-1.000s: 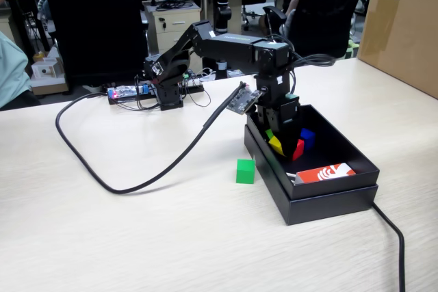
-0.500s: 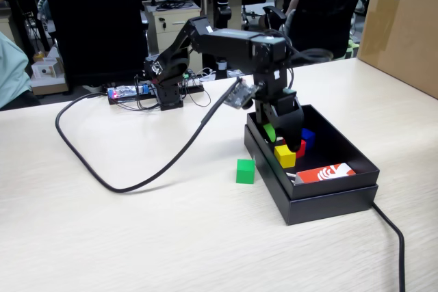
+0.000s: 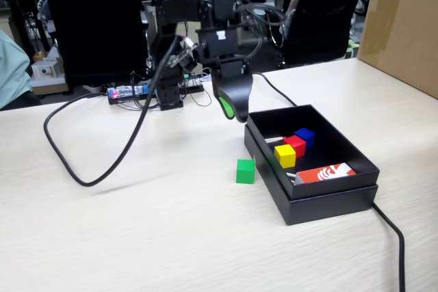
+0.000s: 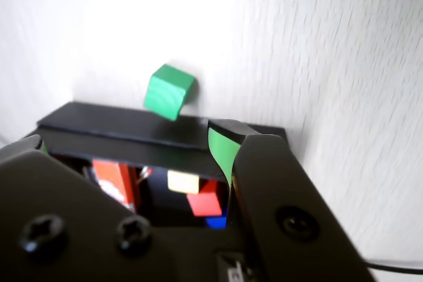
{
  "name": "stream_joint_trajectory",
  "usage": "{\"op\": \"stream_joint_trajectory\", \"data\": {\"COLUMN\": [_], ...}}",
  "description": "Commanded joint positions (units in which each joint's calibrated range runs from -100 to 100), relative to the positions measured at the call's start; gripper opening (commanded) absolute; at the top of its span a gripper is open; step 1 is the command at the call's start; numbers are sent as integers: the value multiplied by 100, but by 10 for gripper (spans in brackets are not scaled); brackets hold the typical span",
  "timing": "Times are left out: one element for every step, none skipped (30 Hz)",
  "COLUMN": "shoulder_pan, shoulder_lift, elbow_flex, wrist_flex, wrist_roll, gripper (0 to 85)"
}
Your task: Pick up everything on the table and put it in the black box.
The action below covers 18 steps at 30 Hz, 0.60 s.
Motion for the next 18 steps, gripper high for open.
{"op": "stream_joint_trajectory", "data": {"shoulder_pan": [-24, -24, -24, -24, -15, -15, -10, -5, 5, 5, 10, 24, 29, 39, 49, 59, 73, 83], "shoulder_lift": [526, 790, 1077, 1593, 1822, 2029, 2213, 2385, 2545, 2717, 2855, 2970, 3085, 3234, 3337, 3429, 3567, 3635], "elbow_flex": [223, 286, 386, 595, 703, 812, 921, 1039, 1175, 1320, 1429, 1501, 1574, 1664, 1746, 1809, 1873, 1873], "wrist_flex": [5, 5, 5, 5, 5, 5, 5, 5, 13, 5, 5, 5, 13, 5, 5, 5, 5, 5], "wrist_roll": [127, 171, 220, 264, 274, 298, 317, 317, 327, 347, 352, 357, 366, 366, 361, 361, 357, 357], "gripper": [488, 488, 488, 485, 485, 485, 485, 483, 479, 479, 479, 477, 476, 471, 451, 435, 424, 423]}}
